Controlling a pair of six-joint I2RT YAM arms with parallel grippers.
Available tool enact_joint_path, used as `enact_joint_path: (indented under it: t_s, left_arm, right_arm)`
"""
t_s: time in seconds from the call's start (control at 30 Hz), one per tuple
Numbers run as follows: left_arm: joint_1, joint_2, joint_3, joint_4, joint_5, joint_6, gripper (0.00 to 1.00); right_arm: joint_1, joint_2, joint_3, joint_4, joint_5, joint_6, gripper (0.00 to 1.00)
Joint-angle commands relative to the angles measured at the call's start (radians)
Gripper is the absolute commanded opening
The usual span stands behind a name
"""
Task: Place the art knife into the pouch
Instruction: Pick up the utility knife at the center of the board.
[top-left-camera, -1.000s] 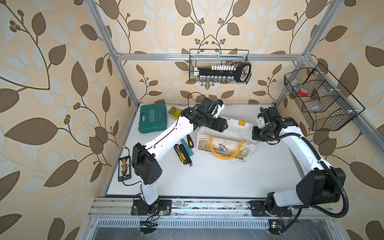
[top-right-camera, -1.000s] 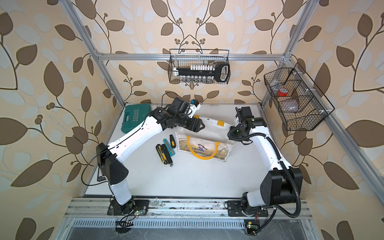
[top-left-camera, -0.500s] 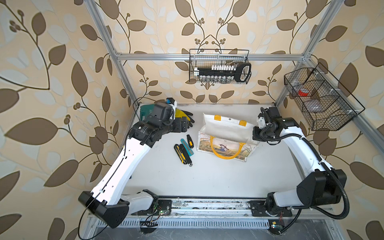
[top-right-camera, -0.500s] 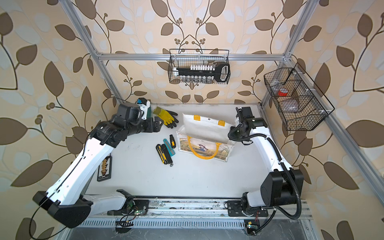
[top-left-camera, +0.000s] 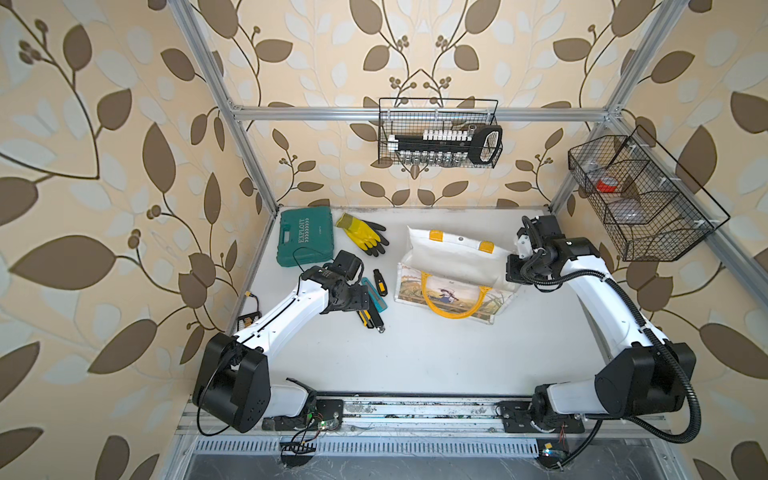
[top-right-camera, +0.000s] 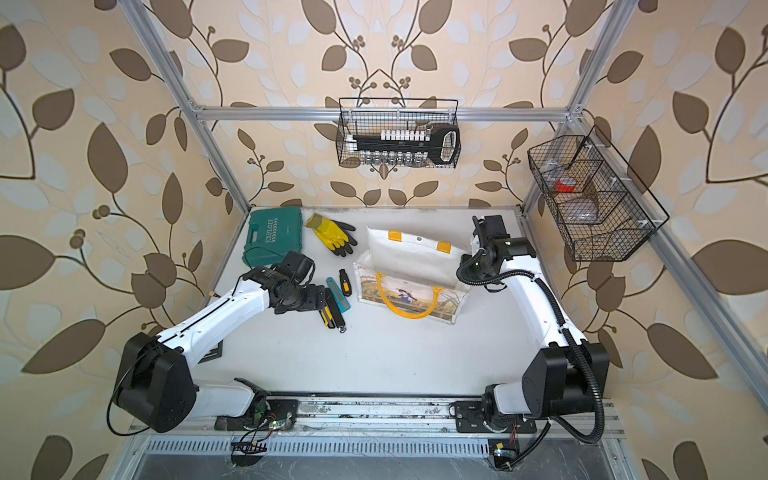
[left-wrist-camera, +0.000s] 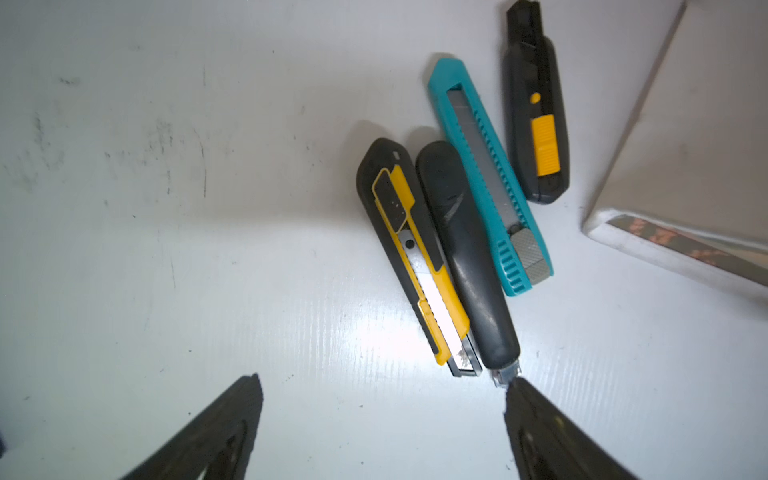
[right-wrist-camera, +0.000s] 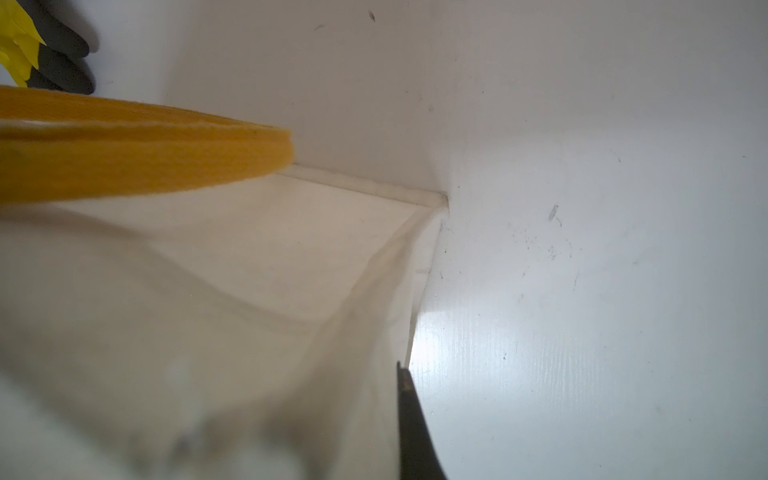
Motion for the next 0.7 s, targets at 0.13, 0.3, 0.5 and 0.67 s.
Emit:
enact_joint_path:
  t_s: [0.13, 0.3, 0.5, 0.67]
  left_arm:
    - [0.01, 0.074, -0.065, 0.154, 0.041, -0.093, 0.93]
    - [0.012, 0.13, -0.099, 0.24, 0.066, -0.129, 0.92]
    - [0.012, 0.193, -0.084, 0.246, 0.002, -0.131, 0.9]
    - [0.011, 0.233, -0.069, 0.211, -0.047, -0.114, 0.83]
  right_arm:
    - [-0.004, -0.025, -0.029, 0.001, 0.008, -0.005, 0.0]
    - [-0.005, -0.027, -0.03, 0.001, 0.005, -0.006, 0.0]
    - [-0.005, -0.03, -0.033, 0.001, 0.002, -0.007, 0.0]
    - [-0.004, -0.032, -0.037, 0.002, 0.002, -0.009, 0.0]
